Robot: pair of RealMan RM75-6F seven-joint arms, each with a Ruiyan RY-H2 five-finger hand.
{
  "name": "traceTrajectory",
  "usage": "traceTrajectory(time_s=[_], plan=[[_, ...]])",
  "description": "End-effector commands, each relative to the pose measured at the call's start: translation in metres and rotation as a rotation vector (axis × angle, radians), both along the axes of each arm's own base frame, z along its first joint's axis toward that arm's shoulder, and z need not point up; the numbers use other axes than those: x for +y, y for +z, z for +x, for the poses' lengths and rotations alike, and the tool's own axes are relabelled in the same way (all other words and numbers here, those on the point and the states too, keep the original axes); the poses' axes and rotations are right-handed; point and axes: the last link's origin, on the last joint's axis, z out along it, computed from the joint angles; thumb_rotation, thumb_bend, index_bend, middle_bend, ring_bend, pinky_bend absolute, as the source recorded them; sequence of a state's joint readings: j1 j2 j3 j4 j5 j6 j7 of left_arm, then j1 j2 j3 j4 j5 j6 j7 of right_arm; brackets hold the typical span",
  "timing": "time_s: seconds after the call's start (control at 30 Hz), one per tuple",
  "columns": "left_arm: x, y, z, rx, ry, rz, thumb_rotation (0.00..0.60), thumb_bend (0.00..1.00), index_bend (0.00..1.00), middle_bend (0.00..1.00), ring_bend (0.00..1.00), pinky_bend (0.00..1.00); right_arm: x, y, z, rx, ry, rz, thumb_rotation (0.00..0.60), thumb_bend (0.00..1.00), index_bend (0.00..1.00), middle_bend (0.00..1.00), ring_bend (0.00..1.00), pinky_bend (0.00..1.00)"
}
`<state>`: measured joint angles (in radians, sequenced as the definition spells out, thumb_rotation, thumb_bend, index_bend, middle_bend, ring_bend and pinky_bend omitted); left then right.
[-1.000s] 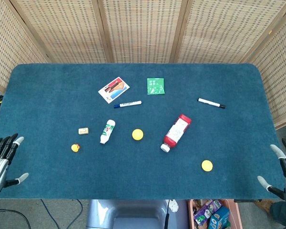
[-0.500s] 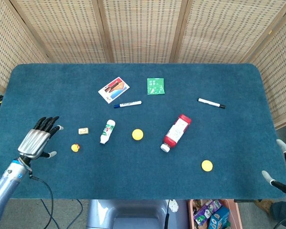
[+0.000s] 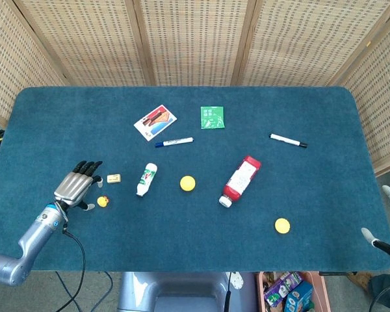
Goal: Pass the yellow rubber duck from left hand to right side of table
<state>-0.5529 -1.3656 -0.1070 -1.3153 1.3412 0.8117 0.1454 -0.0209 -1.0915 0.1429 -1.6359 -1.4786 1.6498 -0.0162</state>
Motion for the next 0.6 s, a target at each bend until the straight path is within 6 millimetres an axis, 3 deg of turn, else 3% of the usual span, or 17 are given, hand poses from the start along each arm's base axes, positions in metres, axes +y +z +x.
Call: traceTrajectory(time_s=[0.03, 0.6], plan=[[-0.001, -0.001, -0.001, 0.006, -0.001, -0.002, 0.600, 0.16, 0.40, 0.00, 0.00, 0.00, 0.000, 0.000, 0.000, 0.000, 0.000, 0.003, 0.600, 0.00, 0.00, 0.00, 0.00, 0.00], [0.003, -0.024, 0.007, 0.034, -0.017, -0.073, 0.600, 0.25, 0.43, 0.00, 0.00, 0.00, -0.003, -0.001, -0.001, -0.004, -0.009, 0.009, 0.600, 0.00, 0.00, 0.00, 0.00, 0.00]])
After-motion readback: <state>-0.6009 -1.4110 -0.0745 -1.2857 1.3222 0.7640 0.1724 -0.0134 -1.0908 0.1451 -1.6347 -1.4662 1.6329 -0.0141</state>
